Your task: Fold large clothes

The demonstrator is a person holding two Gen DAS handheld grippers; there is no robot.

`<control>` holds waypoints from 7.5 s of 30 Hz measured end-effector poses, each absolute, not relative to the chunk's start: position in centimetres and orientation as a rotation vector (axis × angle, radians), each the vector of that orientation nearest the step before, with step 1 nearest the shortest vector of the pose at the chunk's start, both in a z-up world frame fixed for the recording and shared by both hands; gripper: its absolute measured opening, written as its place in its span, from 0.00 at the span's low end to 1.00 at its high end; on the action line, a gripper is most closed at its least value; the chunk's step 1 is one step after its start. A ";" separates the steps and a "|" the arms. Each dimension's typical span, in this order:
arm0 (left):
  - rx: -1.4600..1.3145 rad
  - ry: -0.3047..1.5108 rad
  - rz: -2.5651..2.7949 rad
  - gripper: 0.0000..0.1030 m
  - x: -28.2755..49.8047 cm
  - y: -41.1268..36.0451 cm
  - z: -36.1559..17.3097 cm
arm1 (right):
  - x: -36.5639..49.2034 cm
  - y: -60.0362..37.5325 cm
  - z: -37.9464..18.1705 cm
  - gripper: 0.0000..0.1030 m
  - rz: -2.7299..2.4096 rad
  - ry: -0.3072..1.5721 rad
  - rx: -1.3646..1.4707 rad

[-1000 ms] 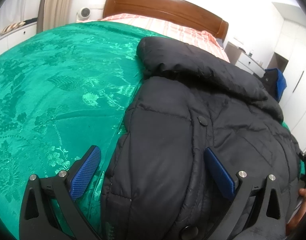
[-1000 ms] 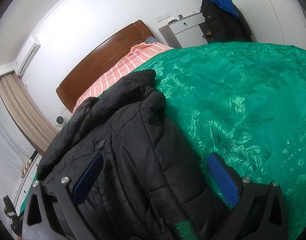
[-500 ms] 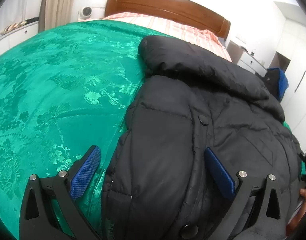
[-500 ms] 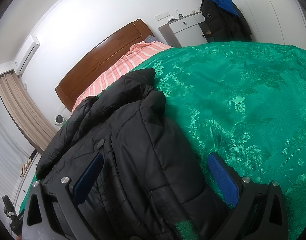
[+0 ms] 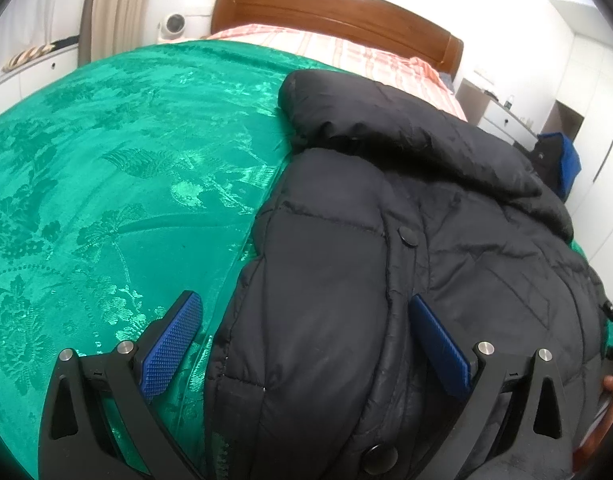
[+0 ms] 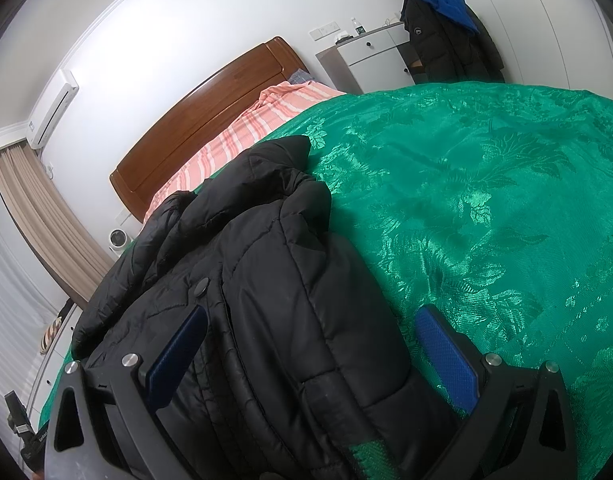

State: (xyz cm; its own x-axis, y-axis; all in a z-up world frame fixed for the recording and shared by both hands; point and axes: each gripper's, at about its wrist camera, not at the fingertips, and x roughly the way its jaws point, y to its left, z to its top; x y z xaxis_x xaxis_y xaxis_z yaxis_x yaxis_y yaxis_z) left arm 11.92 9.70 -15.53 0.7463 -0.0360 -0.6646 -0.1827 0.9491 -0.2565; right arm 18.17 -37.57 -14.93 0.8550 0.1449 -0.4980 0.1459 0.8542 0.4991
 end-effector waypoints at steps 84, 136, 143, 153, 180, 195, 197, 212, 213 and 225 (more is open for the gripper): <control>-0.139 0.915 -0.016 0.99 22.6 15.4 -3.5 | 33.1 -33.3 -3.7 0.99 0.246 1.071 0.074; -0.287 0.796 -0.001 0.38 31.1 12.8 -13.9 | 37.2 -37.8 -14.3 0.37 0.186 0.772 0.408; -0.288 0.797 -0.002 0.38 31.1 12.8 -13.9 | 37.4 -37.8 -14.4 0.38 0.188 0.773 0.413; -0.165 0.899 0.105 0.58 30.5 11.7 -8.7 | 38.4 -37.6 -12.7 0.50 0.184 0.872 0.373; 0.066 0.968 -0.081 0.97 34.6 -7.4 -7.7 | 13.7 -34.7 -7.9 0.86 0.379 0.507 0.356; 0.143 0.913 -0.046 0.96 28.8 -8.3 -9.2 | 13.7 -36.2 -8.3 0.86 0.391 0.520 0.423; 0.135 0.897 -0.079 0.96 26.4 -8.4 -8.2 | 13.5 -36.6 -8.2 0.86 0.391 0.512 0.440; 0.113 0.884 -0.097 0.95 23.0 -8.5 -10.1 | 13.9 -36.0 -8.5 0.86 0.374 0.529 0.397; 0.102 0.882 -0.114 0.95 22.3 -8.5 -9.7 | 14.0 -36.1 -8.6 0.86 0.378 0.533 0.403; 0.195 0.832 -0.098 0.97 20.1 -9.5 -12.4 | 14.4 -35.5 -8.7 0.86 0.415 0.544 0.391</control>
